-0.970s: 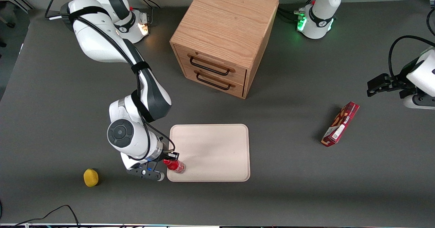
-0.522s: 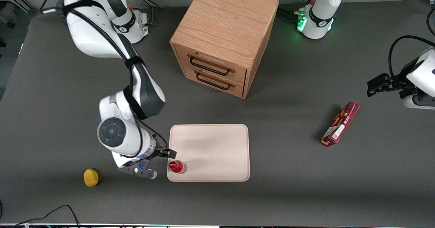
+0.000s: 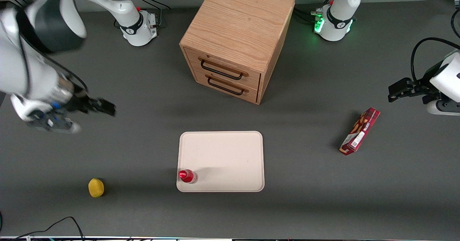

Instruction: Place coke bottle on tray

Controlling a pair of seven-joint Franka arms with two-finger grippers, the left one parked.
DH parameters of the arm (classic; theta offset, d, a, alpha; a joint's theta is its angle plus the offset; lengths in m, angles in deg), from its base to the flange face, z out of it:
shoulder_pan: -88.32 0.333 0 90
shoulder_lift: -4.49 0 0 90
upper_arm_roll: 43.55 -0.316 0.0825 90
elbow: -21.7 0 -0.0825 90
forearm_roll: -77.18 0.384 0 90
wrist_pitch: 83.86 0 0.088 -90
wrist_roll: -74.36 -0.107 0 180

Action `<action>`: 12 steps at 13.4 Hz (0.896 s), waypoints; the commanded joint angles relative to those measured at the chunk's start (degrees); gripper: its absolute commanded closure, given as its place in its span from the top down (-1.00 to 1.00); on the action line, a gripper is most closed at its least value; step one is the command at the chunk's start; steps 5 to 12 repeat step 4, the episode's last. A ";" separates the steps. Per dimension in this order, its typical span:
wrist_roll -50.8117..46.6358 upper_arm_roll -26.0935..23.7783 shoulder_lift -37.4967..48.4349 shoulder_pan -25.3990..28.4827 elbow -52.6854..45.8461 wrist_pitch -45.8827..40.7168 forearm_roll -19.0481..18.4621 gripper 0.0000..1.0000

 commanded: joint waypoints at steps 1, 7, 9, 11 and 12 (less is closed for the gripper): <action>4.71 -0.72 12.22 -2.64 9.56 -2.60 1.15 1.00; 4.72 -0.63 13.11 -2.82 7.72 -4.36 0.45 1.00; 4.72 -0.63 13.11 -2.82 7.72 -4.36 0.45 1.00; 4.72 -0.63 13.11 -2.82 7.72 -4.36 0.45 1.00; 4.72 -0.63 13.11 -2.82 7.72 -4.36 0.45 1.00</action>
